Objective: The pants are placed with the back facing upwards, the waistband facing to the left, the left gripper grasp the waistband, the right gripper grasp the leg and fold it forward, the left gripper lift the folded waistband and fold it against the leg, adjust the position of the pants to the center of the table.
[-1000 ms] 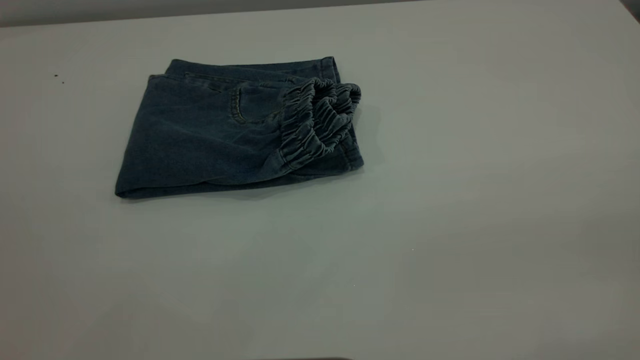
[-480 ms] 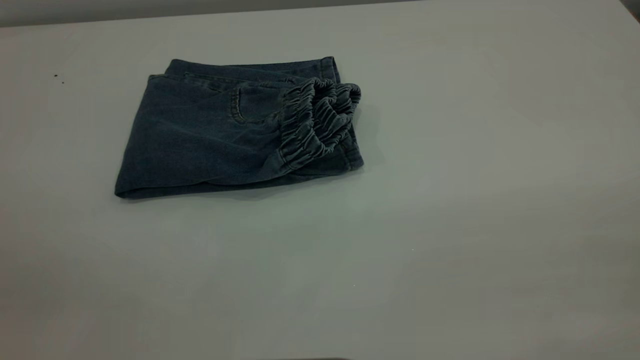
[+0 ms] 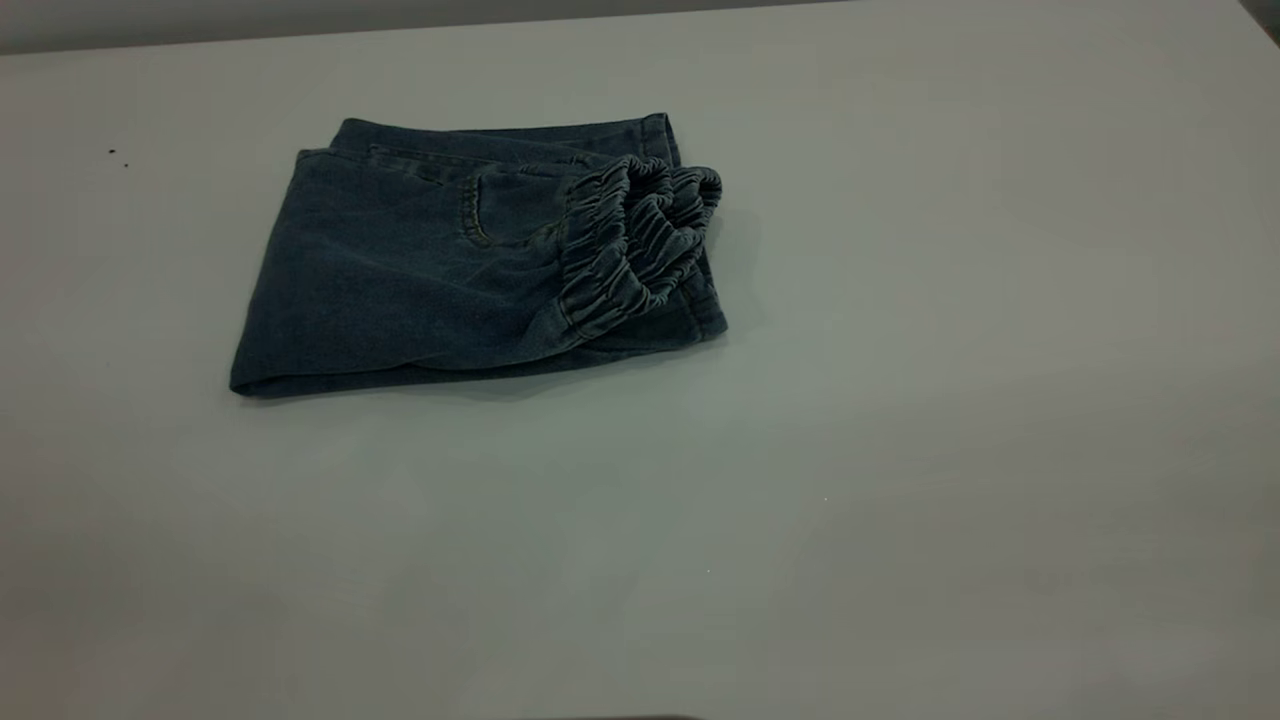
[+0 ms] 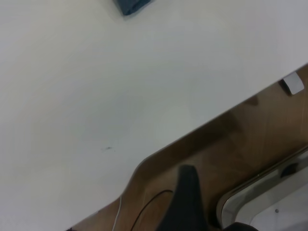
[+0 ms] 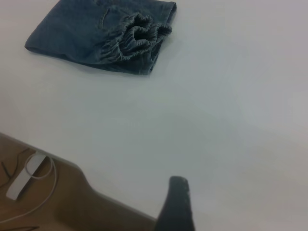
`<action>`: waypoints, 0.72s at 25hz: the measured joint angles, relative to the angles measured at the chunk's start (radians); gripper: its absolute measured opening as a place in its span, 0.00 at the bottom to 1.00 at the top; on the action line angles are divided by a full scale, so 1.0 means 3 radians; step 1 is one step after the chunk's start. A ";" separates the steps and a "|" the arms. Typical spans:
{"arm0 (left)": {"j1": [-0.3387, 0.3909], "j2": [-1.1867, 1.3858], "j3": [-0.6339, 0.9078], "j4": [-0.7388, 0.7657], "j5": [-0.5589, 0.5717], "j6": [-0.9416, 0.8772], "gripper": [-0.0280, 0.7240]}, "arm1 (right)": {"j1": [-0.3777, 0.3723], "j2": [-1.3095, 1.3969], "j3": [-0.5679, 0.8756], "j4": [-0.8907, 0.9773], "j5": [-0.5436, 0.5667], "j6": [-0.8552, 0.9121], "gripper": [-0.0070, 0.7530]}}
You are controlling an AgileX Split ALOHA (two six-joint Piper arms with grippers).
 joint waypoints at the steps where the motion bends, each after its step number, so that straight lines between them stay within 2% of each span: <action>1: 0.0000 0.0000 0.0003 0.0000 -0.0003 0.0000 0.79 | 0.0000 0.0000 0.0000 0.0000 -0.0002 0.0000 0.76; 4: 0.0000 -0.0001 0.0006 0.0000 -0.0003 0.0000 0.79 | 0.0000 0.0000 0.0000 0.0000 -0.0002 0.0000 0.76; 6: 0.0101 -0.0025 0.0006 -0.0008 -0.0006 0.0000 0.79 | -0.0007 0.0000 0.0000 0.0000 -0.0002 0.0000 0.76; 7: 0.0240 -0.0062 0.0006 -0.0008 -0.0006 0.0000 0.79 | -0.0032 0.0000 0.0000 0.0004 -0.0002 0.0000 0.76; 8: 0.0552 -0.0180 0.0006 -0.0001 -0.0006 0.0000 0.79 | -0.0180 0.0000 0.0000 0.0004 -0.0002 0.0000 0.76; 12: 0.1073 -0.0737 0.0006 0.0002 0.0004 0.0000 0.79 | -0.0595 0.0000 0.0000 0.0004 -0.0002 0.0000 0.76; 18: 0.1177 -0.1068 0.0006 -0.0001 0.0038 0.0000 0.79 | -0.0635 0.0000 0.0001 0.0004 -0.0002 0.0000 0.76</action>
